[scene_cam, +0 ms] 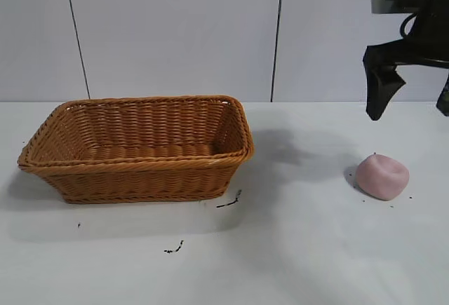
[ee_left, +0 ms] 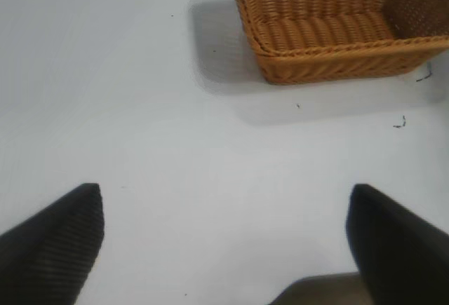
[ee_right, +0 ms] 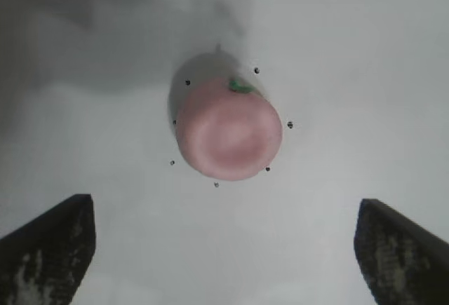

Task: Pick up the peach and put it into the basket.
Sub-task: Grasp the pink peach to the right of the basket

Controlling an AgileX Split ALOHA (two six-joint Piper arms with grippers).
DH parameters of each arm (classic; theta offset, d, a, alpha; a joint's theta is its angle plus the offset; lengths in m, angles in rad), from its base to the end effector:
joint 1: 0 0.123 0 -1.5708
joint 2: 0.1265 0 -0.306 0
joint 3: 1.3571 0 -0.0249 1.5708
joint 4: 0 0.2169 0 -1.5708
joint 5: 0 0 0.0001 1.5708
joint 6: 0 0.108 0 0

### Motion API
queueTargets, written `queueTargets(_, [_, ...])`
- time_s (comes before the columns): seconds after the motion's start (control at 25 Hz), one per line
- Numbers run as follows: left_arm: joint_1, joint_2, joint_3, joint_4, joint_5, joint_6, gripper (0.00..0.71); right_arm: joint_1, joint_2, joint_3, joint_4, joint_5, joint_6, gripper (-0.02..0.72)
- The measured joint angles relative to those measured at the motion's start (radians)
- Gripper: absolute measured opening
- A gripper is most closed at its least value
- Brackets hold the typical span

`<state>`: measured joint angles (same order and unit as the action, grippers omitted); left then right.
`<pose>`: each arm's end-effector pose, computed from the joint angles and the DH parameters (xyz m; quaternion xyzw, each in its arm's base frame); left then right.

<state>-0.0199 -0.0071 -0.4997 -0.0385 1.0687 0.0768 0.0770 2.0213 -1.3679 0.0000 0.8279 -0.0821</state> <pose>-0.0421 -0.0028 0.2521 0.0421 0.8523 -0.0044 0.5213 0.3811 0.0294 0.1778 -0.0792 0.9929 -0.0002 0.0882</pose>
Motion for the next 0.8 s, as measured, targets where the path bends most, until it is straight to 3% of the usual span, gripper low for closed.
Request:
queueTargets(0.2, [0.0, 0.0, 0.0, 0.0, 0.0, 0.0, 0.692, 0.0, 0.088, 0.0, 0.01, -0.065, 0.0, 0.689])
queueTargets(0.48, [0.0, 0.0, 0.0, 0.0, 0.0, 0.0, 0.692, 0.0, 0.116, -0.001, 0.013, -0.086, 0.0, 0.683])
queueTargets(0.56, [0.0, 0.0, 0.0, 0.0, 0.0, 0.0, 0.692, 0.0, 0.117, -0.001, 0.013, -0.081, 0.0, 0.596])
queueTargets(0.72, [0.0, 0.0, 0.0, 0.0, 0.0, 0.0, 0.692, 0.0, 0.115, -0.003, 0.012, -0.061, 0.0, 0.162])
queueTargets(0.8, [0.0, 0.0, 0.0, 0.0, 0.0, 0.0, 0.692, 0.0, 0.094, -0.011, 0.006, -0.058, 0.0, 0.084])
